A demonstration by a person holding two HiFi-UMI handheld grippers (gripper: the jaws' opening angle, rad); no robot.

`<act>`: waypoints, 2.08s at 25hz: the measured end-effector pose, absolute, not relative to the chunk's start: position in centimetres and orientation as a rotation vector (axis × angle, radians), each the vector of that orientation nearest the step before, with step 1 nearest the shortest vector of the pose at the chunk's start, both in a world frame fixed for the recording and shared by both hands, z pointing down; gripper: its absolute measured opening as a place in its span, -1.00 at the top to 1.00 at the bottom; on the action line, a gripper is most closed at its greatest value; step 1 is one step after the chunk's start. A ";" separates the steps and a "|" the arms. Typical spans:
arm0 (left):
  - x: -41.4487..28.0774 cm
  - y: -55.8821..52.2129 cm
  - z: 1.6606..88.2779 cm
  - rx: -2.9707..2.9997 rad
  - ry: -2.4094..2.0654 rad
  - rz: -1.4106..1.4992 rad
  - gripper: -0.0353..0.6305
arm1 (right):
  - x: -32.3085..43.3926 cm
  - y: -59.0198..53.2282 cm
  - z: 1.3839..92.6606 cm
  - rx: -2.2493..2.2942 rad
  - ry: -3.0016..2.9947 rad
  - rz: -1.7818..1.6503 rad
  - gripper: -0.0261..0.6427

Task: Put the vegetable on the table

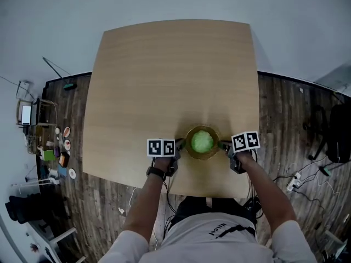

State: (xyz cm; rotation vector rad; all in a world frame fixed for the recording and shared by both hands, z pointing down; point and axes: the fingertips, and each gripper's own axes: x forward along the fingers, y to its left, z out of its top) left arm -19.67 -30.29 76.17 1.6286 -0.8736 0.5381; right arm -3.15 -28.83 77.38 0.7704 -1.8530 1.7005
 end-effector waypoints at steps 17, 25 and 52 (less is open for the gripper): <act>-12.5 -26.3 63.0 1.847 -0.914 0.460 0.85 | -4.8 -27.1 65.0 0.779 -2.097 1.352 0.87; -10.4 -25.5 52.9 2.053 -1.064 0.271 0.85 | -4.7 -27.4 54.8 0.885 -2.398 1.169 0.88; -9.8 -22.4 38.9 2.338 -1.353 0.012 0.85 | -3.6 -24.9 38.2 1.058 -2.862 0.533 0.89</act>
